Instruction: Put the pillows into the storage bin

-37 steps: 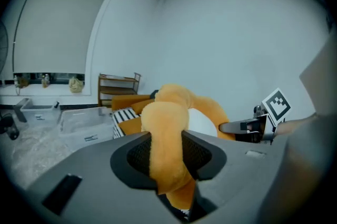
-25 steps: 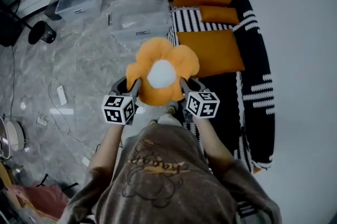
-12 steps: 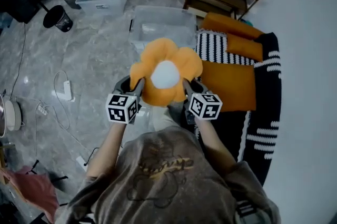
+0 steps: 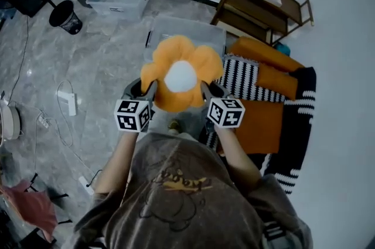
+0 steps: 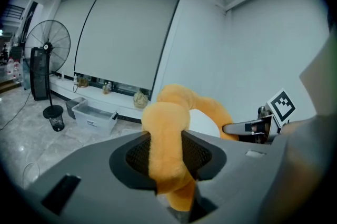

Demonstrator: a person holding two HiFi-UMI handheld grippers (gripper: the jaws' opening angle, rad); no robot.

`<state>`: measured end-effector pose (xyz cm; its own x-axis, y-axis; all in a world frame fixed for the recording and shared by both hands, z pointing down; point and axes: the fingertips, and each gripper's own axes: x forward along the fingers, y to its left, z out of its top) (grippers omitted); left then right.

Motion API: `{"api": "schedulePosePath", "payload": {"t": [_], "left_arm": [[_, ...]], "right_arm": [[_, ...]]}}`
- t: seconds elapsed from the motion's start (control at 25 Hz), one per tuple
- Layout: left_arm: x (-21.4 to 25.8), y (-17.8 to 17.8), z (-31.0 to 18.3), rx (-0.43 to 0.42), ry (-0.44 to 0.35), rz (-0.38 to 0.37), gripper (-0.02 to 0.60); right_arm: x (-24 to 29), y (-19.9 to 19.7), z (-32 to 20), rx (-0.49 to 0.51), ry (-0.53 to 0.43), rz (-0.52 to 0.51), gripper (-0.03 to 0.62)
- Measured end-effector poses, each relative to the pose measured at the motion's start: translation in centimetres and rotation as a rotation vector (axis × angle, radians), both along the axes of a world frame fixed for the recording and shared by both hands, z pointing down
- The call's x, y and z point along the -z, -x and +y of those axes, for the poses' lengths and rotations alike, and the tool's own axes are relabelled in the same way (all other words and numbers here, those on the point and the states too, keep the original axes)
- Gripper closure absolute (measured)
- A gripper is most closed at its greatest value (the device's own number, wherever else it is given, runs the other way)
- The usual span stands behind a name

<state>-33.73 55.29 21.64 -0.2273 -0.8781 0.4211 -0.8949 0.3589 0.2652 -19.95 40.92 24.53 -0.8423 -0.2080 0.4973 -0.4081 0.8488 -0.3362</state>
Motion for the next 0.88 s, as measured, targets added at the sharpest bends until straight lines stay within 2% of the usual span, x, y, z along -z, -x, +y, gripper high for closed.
{"api": "schedulePosePath", "payload": {"t": [0.2, 0.48, 0.68, 0.88], "left_arm": [[-1.5, 5.5, -4.5, 0.014, 0.014, 0.024, 0.456], [-6.3, 14.6, -12.9, 0.005, 0.062, 0.073, 0.454], [-11.8, 21.7, -19.1, 0.002, 0.123, 0.116, 0.448], [-19.7, 28.1, -24.3, -0.002, 0.179, 0.175, 0.442]], "right_arm": [[-1.2, 5.3, -4.3, 0.003, 0.014, 0.024, 0.537], [-5.5, 13.8, -12.1, -0.029, 0.050, 0.072, 0.539], [-10.3, 20.2, -17.7, -0.035, 0.080, 0.115, 0.536], [-17.6, 26.4, -22.7, -0.049, 0.105, 0.160, 0.534]]}}
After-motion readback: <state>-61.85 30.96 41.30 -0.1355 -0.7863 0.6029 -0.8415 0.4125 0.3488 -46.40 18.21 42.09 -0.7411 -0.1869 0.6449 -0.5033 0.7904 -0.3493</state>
